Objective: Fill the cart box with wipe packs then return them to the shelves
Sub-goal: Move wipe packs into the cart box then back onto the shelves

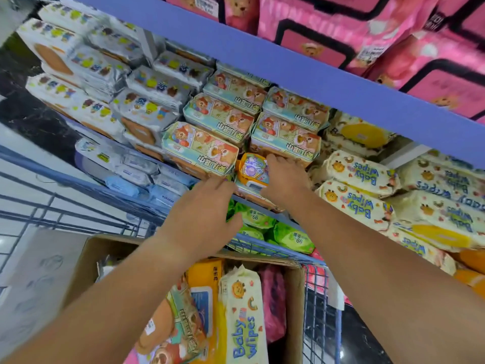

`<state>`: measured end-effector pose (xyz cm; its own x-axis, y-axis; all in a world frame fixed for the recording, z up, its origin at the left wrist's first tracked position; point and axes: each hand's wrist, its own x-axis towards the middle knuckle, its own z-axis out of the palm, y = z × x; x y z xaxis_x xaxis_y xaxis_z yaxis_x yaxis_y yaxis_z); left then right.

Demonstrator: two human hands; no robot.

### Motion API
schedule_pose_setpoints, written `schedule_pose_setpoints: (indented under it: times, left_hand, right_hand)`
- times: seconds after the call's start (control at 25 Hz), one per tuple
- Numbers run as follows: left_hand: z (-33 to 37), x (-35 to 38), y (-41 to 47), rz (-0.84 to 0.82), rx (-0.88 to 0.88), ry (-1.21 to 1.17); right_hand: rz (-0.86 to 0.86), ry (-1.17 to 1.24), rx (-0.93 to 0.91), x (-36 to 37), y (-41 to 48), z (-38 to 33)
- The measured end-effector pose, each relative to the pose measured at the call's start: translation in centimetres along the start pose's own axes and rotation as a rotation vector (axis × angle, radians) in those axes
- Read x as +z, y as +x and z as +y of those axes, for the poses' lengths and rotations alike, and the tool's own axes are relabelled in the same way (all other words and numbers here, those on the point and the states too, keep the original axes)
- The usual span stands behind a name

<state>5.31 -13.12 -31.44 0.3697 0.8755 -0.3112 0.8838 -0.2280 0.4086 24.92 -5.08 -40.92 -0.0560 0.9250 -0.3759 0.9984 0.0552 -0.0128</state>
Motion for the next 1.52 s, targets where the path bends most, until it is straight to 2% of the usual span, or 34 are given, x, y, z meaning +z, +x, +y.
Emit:
schedule_pose_setpoints:
  times: [0.04, 0.12, 0.24, 0.4, 0.52, 0.64, 0.76, 0.88, 0.96, 1.04, 1.08, 1.16, 1.28, 1.32, 1.52]
  left_hand:
    - [0.0, 0.2, 1.7, -0.003, 0.005, -0.059]
    - [0.1, 0.2, 3.8, -0.011, -0.090, -0.345]
    - [0.1, -0.4, 3.5, 0.022, -0.263, -0.739]
    - [0.4, -1.1, -1.6, 0.047, -0.317, -1.050]
    - [0.0, -0.8, -6.6, 0.080, -0.400, -1.179]
    - [-1.8, 0.8, -11.7, 0.019, -0.545, -1.210]
    - [-4.9, 3.9, -16.1, -0.019, -0.653, -1.092]
    - [-8.0, 7.8, -19.4, -0.012, -0.792, -0.891]
    - [-8.8, 11.1, -20.1, -0.141, -0.889, -0.829]
    - [-8.3, 12.9, -19.8, -0.243, -0.881, -0.902]
    - [-8.1, 14.0, -19.4, -0.222, -0.867, -0.990]
    - [-7.9, 16.1, -19.5, -0.118, -0.955, -1.194]
    - [-8.6, 17.6, -20.0, 0.030, -1.133, -1.237]
    - [-9.2, 18.4, -19.9, 0.033, -1.118, -1.222]
    - [-10.3, 13.8, -19.8, -0.176, -1.109, -1.341]
  right_hand:
    - [0.014, 0.041, 0.006, -0.3, -0.3, -0.1]
    - [0.059, 0.230, 0.038, -1.5, -2.1, -0.5]
    - [0.092, 0.767, 0.120, -4.0, -7.3, -1.3]
    - [-0.048, 1.299, 0.160, -6.3, -15.1, -4.4]
    - [-0.123, 1.429, 0.211, -5.1, -19.4, -7.5]
    - [-0.247, 1.437, 0.250, -2.5, -22.9, -10.5]
    - [-0.241, 1.345, 0.392, 0.9, -25.2, -12.9]
    - [-0.189, 1.150, 0.512, 4.0, -26.1, -14.3]
    - [-0.214, 0.998, 0.508, 5.9, -26.0, -15.0]
    - [-0.209, 0.950, 0.508, 6.8, -25.6, -16.0]
    - [-0.187, 0.942, 0.507, 7.2, -25.4, -16.3]
    - [-0.118, 0.880, 0.445, 8.1, -25.2, -16.3]
    - [-0.142, 0.720, 0.357, 7.8, -25.4, -15.8]
    - [-0.153, 0.717, 0.338, 7.5, -25.4, -15.7]
    - [-0.162, 0.730, 0.304, 6.7, -25.7, -16.2]
